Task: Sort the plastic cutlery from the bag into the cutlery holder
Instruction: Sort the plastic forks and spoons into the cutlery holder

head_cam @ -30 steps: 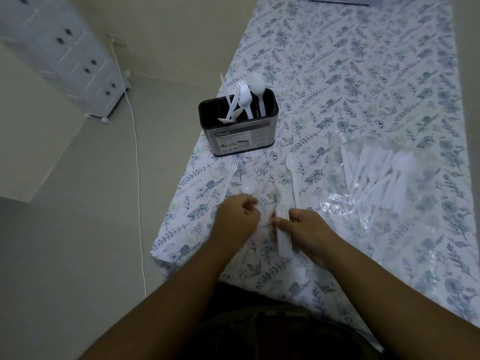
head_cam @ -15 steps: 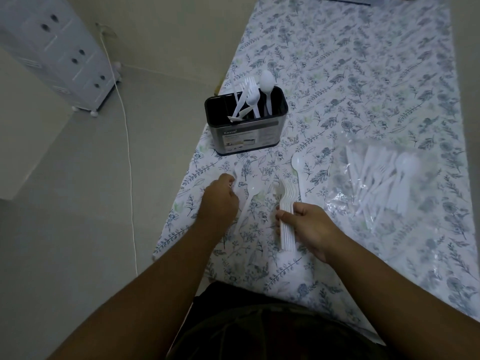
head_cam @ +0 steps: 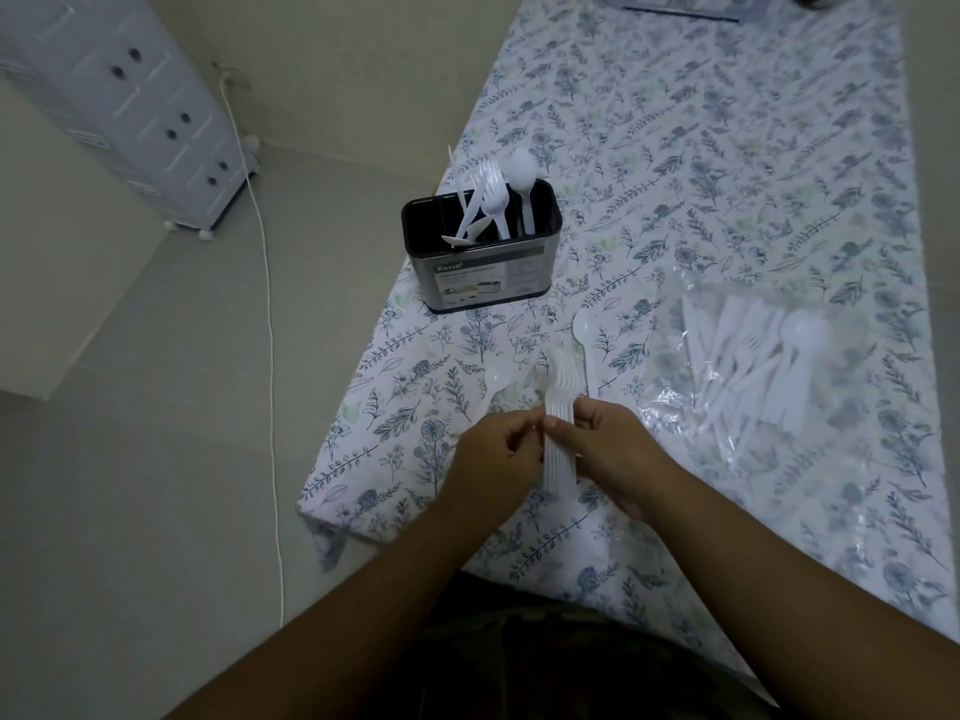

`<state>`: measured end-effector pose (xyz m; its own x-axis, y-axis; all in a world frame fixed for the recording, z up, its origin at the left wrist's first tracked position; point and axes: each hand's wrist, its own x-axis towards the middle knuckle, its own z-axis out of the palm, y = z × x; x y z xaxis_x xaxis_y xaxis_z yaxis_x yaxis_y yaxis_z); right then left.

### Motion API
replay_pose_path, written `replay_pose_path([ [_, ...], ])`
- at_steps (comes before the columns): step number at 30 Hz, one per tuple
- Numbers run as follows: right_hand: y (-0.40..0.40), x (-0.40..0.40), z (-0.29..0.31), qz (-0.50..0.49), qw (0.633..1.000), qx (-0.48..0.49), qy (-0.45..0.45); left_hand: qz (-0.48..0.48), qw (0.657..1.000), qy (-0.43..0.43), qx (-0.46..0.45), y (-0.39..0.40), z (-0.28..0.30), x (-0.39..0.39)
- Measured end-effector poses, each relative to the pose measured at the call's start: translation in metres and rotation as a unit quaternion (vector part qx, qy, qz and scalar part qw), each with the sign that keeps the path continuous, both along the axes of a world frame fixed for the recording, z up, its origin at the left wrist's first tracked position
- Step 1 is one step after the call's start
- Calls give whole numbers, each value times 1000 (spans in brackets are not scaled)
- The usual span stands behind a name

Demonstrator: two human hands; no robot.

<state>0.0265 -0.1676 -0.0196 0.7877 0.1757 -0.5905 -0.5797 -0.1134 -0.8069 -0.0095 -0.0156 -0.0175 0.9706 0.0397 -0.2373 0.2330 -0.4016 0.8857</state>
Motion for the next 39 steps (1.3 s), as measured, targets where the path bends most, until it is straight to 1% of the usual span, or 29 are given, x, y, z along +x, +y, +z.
replay_pose_path([
  [1, -1, -1, 0, 17, 999, -22, -18, -11, 999, -18, 36, -1, 0, 0],
  [2, -1, -2, 1, 35, 998, -46, -33, -12, 998, -13, 54, -2, 0, 2],
  [5, 3, -6, 2, 77, 989, -100, -77, 19, 998, 40, 35, -2, -2, 7],
  [6, 4, -6, 4, 83, 988, -98, -80, 28, 998, 41, 33, -2, -2, 8],
  [7, 5, -6, 5, 80, 991, -76, -70, 37, 998, 36, 32, -4, -1, 9],
  [10, 4, -4, 8, 57, 998, -32, -20, 59, 998, 23, 28, -7, 0, 10],
  [13, 1, -3, 10, 31, 1000, 1, -4, 68, 997, 34, 11, -8, -1, 10],
  [16, -2, -4, 5, -19, 999, 26, 25, 67, 997, 40, -24, -6, 0, 12],
  [18, -2, -3, 6, -25, 999, 24, 20, 63, 997, 37, -33, -4, -2, 14],
  [20, -2, -2, 7, -4, 1000, 8, -12, 57, 997, 38, -26, -1, -5, 15],
  [22, -2, 0, 11, 23, 998, -27, -59, 58, 998, 26, -12, 2, -7, 18],
  [25, -1, 10, 23, 52, 985, -86, -143, 56, 998, -30, -5, 5, 8, 28],
  [28, 6, 36, 54, 39, 964, -112, -236, 45, 994, -95, -5, 12, 46, 58],
  [31, 14, 80, 94, 4, 947, -100, -305, 18, 985, -171, 0, 22, 98, 104],
  [33, 20, 114, 119, -8, 928, -97, -359, 25, 979, -202, -3, 30, 128, 138],
  [34, 23, 130, 128, -12, 920, -99, -378, 29, 976, -214, 3, 33, 140, 153],
  [36, 31, 155, 139, -22, 917, -90, -388, 23, 974, -225, 22, 39, 155, 178],
  [39, 41, 180, 132, -40, 917, -95, -385, 13, 975, -218, 32, 44, 150, 200],
])
